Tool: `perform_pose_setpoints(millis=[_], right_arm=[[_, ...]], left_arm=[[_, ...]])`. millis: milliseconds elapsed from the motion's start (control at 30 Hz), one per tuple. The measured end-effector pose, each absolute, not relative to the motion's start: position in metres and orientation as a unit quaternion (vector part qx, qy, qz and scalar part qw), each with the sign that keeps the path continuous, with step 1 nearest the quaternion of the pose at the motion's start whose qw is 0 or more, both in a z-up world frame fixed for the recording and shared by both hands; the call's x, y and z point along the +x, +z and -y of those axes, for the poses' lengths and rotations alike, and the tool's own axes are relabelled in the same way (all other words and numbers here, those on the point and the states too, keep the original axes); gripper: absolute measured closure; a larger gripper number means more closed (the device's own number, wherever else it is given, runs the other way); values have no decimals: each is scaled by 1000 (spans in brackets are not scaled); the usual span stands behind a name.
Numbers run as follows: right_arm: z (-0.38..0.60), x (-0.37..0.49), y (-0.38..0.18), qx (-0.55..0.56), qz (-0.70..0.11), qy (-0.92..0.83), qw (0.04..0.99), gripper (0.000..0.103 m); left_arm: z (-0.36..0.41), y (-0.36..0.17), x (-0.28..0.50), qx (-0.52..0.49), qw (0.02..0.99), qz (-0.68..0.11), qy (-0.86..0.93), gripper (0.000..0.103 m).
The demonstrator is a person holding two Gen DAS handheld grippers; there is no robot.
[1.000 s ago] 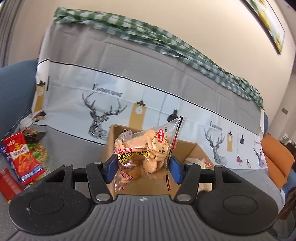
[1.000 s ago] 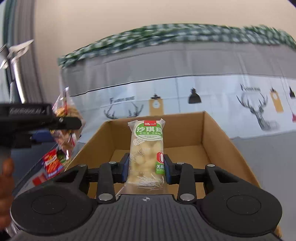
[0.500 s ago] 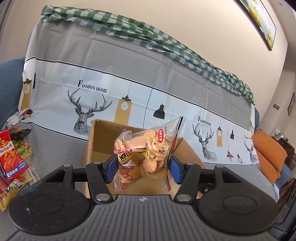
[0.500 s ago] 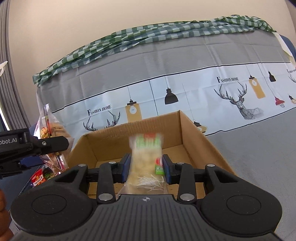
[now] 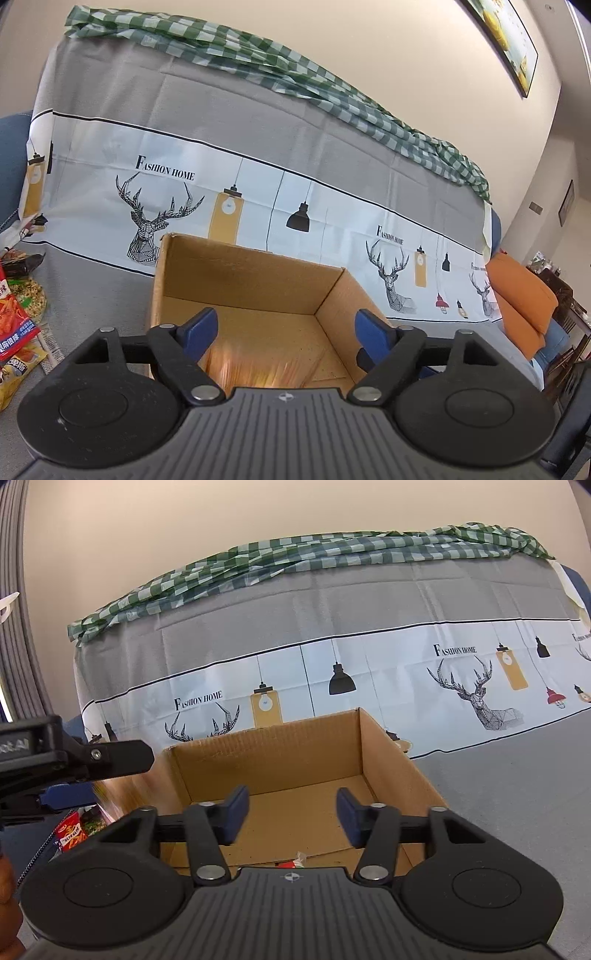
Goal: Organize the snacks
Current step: 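Withdraw both open tools from above the box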
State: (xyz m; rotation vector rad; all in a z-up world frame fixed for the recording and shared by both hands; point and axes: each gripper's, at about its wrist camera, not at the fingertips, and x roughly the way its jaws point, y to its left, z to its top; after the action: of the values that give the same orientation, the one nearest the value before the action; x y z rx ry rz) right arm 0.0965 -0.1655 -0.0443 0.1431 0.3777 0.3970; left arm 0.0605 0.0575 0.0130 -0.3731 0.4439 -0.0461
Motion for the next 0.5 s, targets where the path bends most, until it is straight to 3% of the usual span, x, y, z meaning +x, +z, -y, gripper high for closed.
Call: perform_pose_setpoints(millis=[500], right_arm=[[159,94,-44,49,-179,182,966,39]], left_arm=[[-86,18,44,-225,955,-195,10,23]])
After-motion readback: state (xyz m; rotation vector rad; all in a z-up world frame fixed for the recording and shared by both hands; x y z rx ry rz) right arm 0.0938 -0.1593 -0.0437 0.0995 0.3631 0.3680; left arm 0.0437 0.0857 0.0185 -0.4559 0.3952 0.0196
